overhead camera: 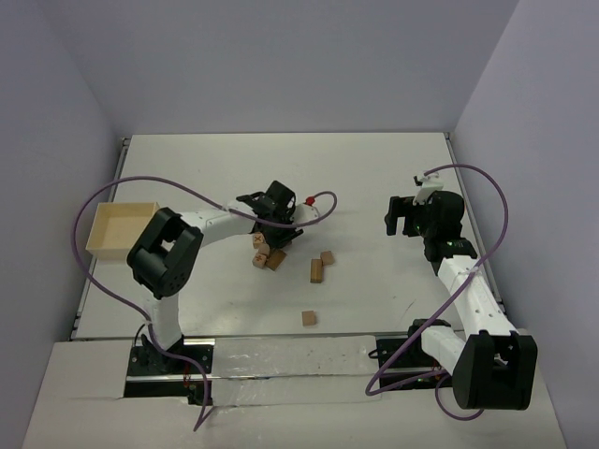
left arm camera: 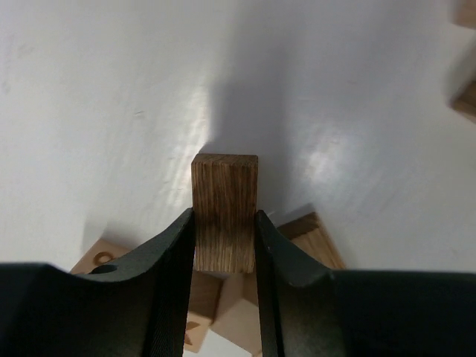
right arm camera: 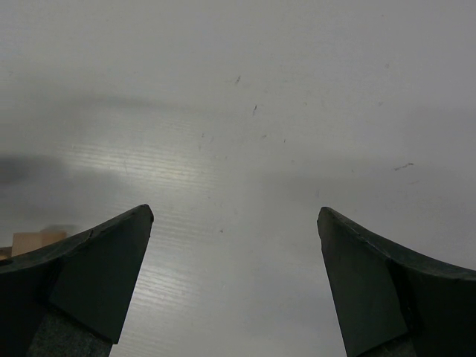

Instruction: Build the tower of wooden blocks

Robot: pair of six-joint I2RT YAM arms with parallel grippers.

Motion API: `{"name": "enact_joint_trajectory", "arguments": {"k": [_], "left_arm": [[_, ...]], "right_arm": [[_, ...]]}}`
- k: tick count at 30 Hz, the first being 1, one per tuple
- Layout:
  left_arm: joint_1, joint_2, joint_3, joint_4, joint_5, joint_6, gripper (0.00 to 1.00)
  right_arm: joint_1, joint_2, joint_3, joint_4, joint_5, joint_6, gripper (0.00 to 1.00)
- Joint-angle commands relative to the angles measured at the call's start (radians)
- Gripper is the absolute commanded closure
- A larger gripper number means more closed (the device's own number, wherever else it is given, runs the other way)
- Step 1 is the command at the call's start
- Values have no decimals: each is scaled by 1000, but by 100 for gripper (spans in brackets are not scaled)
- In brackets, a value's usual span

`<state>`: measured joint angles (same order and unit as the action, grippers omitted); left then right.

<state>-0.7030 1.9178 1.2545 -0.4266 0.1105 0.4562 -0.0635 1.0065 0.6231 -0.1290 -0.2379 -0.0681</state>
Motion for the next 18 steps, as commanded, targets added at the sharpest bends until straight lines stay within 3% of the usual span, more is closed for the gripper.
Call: {"name": "enact_joint_trajectory", "arguments": {"k": [1,18], "left_arm": [[-32,21,94,-75,72,128,100],[-40,165,244,-125,124,253,95]], "right_arm": [[-6,-2,47,8,-11,1,0],[-7,20,47,11,-8,-6,0]]}}
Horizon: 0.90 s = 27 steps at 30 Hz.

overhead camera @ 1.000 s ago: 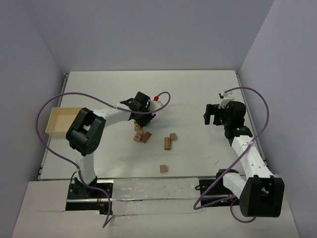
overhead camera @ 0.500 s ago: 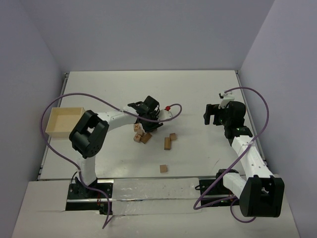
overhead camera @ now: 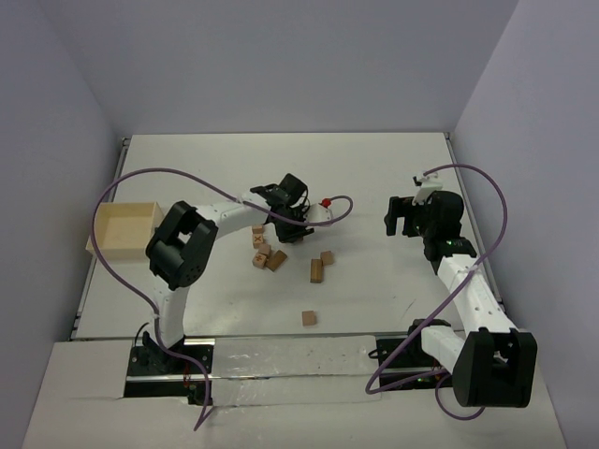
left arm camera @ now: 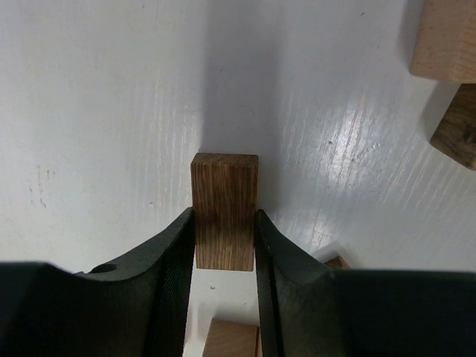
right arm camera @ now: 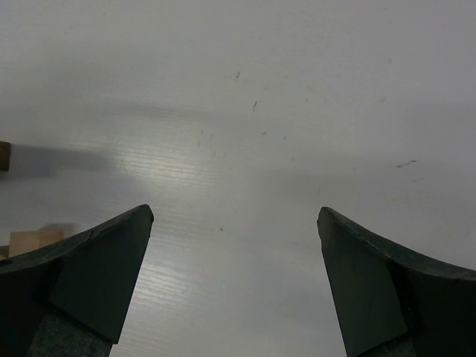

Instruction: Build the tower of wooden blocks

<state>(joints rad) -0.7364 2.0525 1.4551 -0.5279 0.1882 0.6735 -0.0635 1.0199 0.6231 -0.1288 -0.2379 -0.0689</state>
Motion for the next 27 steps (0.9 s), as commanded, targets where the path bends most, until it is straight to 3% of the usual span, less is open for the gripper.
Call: {"name": "enact_joint_trajectory", "arguments": {"k": [1,13,27], "left_arm": [[-8,35,49,-33,47,39,94],[-14,47,44,-91,77,104,76],[-14,50,21,-105,83,141,66]], "right_arm": [[-7,8,49,9,-9,-6,0],[-6,9,50,6,-12,-6,0],[-7,10,54,0,-17,-8,0]]}}
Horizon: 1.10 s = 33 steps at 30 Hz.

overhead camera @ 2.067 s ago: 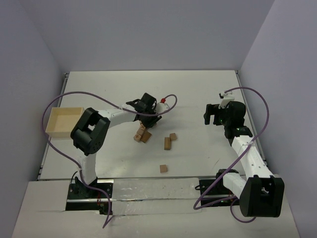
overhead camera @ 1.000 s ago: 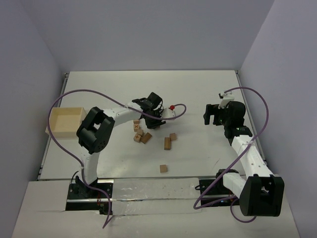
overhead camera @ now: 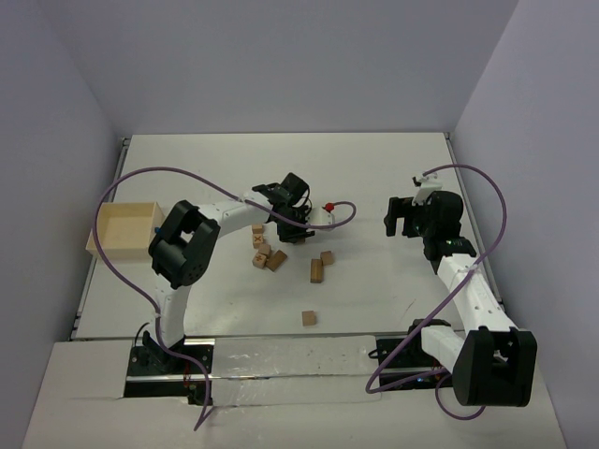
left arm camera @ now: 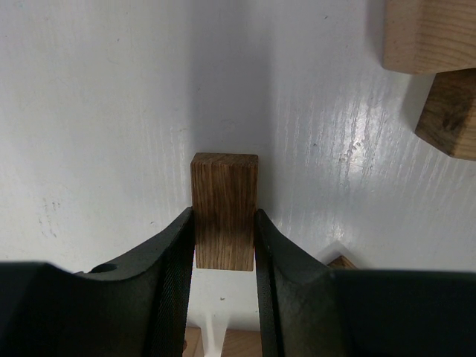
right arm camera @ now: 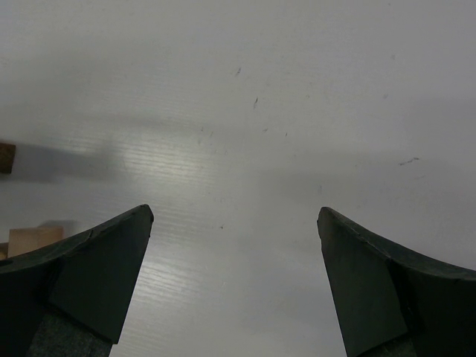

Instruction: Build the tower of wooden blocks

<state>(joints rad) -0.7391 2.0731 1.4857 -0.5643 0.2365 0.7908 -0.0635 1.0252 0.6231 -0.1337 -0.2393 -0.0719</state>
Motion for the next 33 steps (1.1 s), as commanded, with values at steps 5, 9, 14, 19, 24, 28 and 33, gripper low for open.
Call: {"name": "enact_joint_trajectory", "arguments": {"k": [5,9,14,19,24,28,33], "left_arm": [[-11,31,-7,-71,30,25,61],[-11,36,-4,-74,33,29,61],[-11,44,1,-70,31,5,66],[-12,49,13,-62,43,-32,76],[-11,62,51,-27,20,-201,93],[-18,40,35,64,-86,-532,100],[-64,4,-42,140,-503,-1009,100]], "right_arm": [[-7,4,53,2,-15,-3,0],[-6,3,53,3,-13,-5,0],[-7,3,52,4,-12,-5,0],[-6,1,52,5,-11,-5,0],[-6,-2,50,5,-9,-5,0],[-6,-6,47,9,-5,-5,0],[-6,-2,49,10,-8,0,0]]}}
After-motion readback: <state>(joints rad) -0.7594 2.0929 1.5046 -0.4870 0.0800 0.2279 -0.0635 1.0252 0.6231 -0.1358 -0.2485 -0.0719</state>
